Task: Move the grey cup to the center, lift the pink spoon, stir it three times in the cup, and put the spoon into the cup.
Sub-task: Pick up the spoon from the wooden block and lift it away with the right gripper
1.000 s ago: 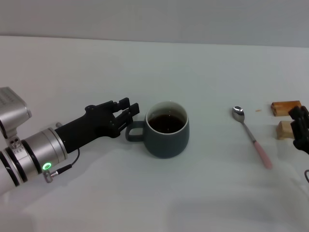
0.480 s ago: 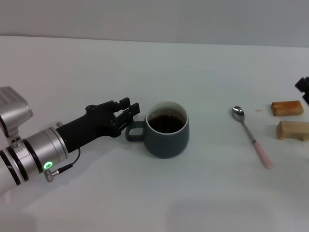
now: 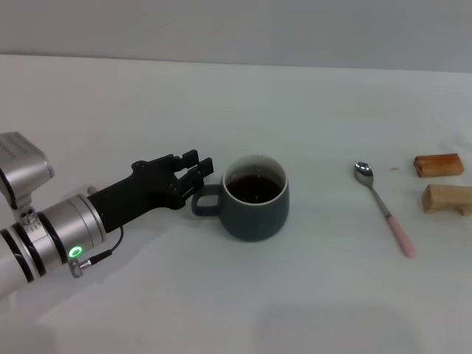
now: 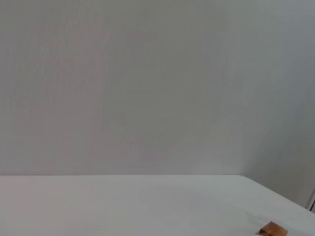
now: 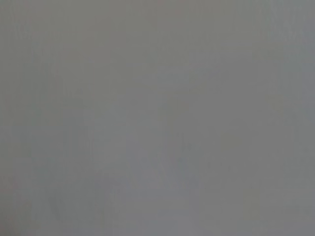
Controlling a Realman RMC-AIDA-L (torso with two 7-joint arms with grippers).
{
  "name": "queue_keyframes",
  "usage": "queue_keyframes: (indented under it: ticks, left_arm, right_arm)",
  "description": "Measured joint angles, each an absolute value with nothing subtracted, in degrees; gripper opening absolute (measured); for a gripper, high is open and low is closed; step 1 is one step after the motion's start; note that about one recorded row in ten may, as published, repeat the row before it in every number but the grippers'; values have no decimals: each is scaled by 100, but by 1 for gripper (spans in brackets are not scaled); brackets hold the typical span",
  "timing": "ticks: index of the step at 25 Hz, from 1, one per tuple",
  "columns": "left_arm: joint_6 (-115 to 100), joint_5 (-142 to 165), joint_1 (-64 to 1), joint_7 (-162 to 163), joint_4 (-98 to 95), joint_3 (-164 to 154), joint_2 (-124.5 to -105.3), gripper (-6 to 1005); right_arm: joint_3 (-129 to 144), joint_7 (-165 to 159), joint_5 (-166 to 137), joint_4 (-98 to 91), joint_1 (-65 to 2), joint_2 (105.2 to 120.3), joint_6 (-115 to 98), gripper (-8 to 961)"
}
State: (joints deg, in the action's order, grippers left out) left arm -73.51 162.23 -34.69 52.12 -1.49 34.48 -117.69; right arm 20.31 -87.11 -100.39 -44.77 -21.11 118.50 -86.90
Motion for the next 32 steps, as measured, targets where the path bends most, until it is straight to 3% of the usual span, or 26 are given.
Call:
queue_keyframes:
  ticks: [2, 7, 22, 32]
  left_arm:
    - [-7322, 16217, -3455, 5212, -149, 3476, -11769, 325]
    - [-7312, 16205, -3429, 5212, -150, 3563, -11769, 324]
    - [-8452, 16204, -3124, 5055, -128, 4999, -11596, 324]
    - [-8448, 16208, -3111, 5045, -82, 5012, -11636, 324]
  right_arm:
    - [2036, -8988, -10193, -4821, -2151, 11848, -8699, 141]
    - [2226, -9812, -11053, -5427, -2415, 11769, -8705, 341]
    - [2837, -11399, -13552, -5559, -3436, 11370, -9439, 375]
    - [3541, -11840, -14641, -5537, -3854, 11308, -9811, 375]
